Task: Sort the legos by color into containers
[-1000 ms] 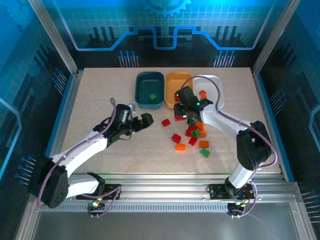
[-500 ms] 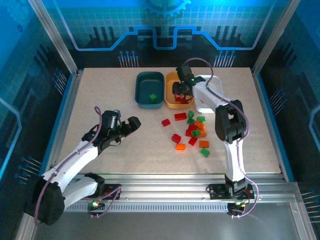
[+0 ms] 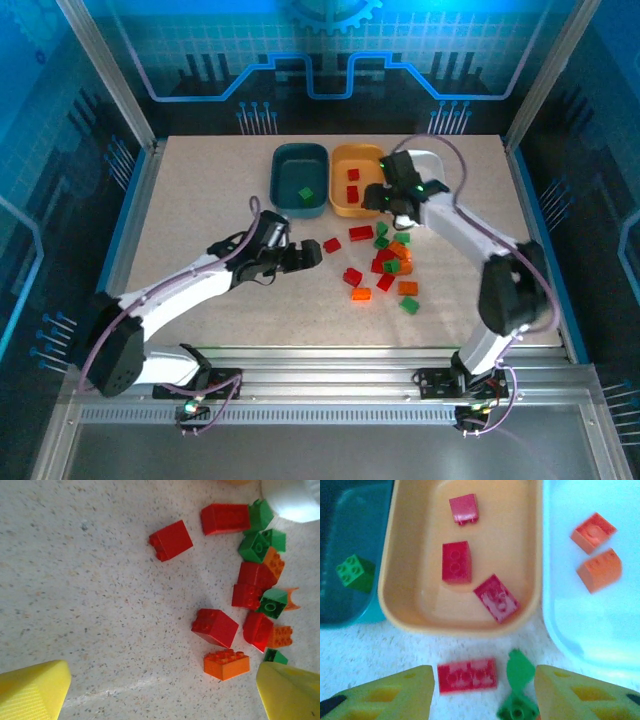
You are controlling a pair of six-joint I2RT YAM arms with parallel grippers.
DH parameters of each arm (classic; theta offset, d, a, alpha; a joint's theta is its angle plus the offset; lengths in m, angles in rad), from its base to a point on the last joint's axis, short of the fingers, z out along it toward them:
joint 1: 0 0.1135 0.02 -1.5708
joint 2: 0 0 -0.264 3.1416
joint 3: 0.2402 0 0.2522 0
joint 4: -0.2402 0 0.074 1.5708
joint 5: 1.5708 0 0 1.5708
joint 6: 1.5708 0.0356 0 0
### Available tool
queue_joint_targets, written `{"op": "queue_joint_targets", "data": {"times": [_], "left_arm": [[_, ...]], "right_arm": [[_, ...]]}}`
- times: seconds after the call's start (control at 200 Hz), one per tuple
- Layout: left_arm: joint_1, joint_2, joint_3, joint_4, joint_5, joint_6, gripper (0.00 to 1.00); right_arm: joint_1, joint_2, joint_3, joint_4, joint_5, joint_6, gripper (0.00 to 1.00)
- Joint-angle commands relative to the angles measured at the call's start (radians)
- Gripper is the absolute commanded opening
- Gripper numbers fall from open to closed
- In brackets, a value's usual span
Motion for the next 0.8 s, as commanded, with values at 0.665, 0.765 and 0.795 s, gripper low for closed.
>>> {"op": "queue_joint_targets", "data": {"times": [0.665, 0.765, 0.795], "left_arm": [[-0.140, 0.176, 0.034, 0.259, 0.160, -0.072, 0.96], [-0.139, 0.177, 0.028, 0.262, 0.158, -0.085, 0.96], [-0.140, 0.178, 0.028, 0.260, 0.156, -0.089, 0.96]], "right_arm": [[-0.061, -0.372, -0.650, -0.032, -0.055, 0.174, 0.61], [-0.021, -0.371, -0.632, -0.076, -0.026, 0.192, 0.61], [-0.013, -0.372, -0.629, -0.082, -0.025, 0.199, 0.62]]}}
